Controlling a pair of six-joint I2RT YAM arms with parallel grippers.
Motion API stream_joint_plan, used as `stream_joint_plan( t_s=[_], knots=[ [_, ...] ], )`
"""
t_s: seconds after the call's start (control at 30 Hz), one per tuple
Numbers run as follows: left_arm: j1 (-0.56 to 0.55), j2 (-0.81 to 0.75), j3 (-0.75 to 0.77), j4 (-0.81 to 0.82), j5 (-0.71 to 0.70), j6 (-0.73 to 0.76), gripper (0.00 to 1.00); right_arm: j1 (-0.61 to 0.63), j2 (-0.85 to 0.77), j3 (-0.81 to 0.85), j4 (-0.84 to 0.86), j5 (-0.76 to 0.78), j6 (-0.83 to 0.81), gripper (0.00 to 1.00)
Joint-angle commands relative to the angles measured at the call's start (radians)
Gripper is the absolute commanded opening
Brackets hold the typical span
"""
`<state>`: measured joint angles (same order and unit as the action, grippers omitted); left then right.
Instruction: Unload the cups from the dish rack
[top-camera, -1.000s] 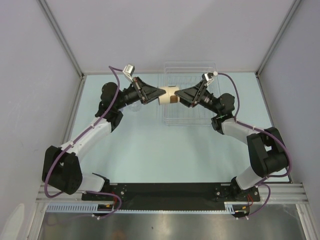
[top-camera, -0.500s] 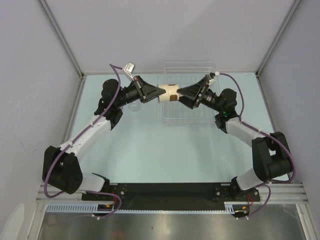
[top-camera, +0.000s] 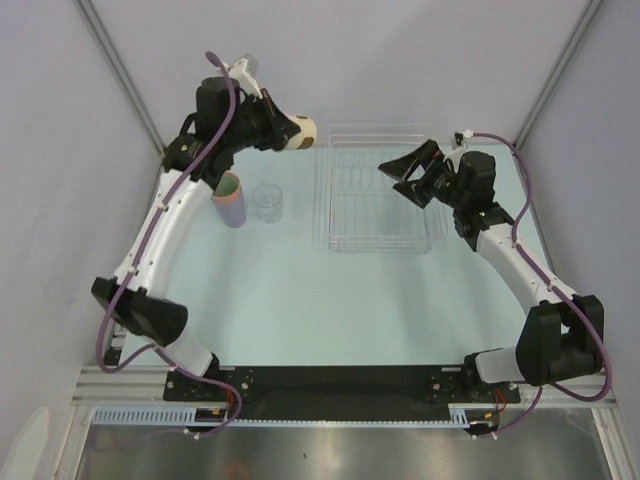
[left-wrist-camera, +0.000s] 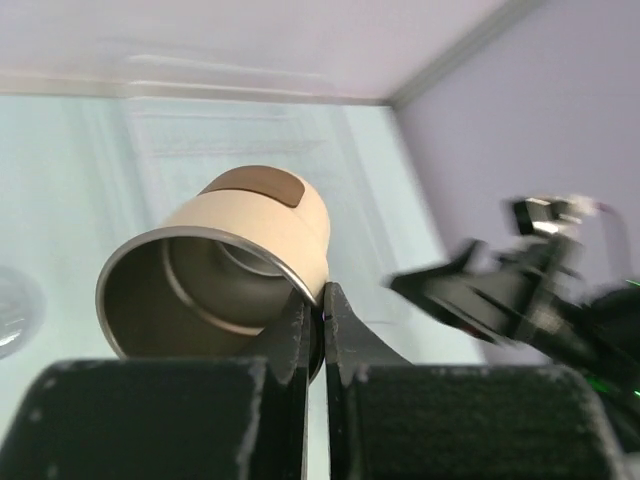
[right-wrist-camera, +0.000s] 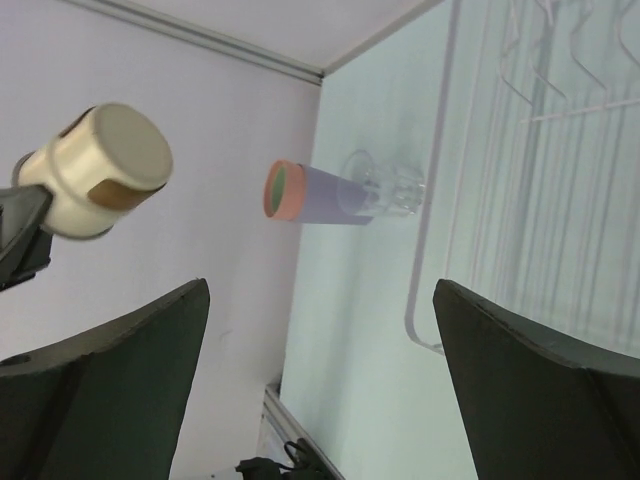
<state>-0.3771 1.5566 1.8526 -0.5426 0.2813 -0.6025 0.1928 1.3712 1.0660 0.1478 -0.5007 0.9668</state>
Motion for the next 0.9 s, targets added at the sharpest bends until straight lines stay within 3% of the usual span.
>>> stream_joint_plan(
  t_s=[0.0, 0.17, 0.37, 0.87],
  knots=[
    [-0.003, 0.193, 0.154, -0.444, -0.337, 0.200, 0.00, 0.005, -0.032, -0.001, -0.109, 0.054, -0.088, 1.00],
    [-0.008, 0.321, 0.204, -0.500, -0.548, 0.308, 0.00, 0.010, -0.029, -0.006, -0.122, 0.053, -0.109, 1.00],
    [-0.008, 0.430, 0.310, -0.531, -0.658, 0.331, 0.00, 0.014, -0.029, -0.017, -0.131, 0.054, -0.122, 1.00],
    [-0.006, 0.579, 0.419, -0.543, -0.648, 0.328, 0.00, 0.037, -0.008, -0.031, -0.142, 0.059, -0.140, 1.00]
  ],
)
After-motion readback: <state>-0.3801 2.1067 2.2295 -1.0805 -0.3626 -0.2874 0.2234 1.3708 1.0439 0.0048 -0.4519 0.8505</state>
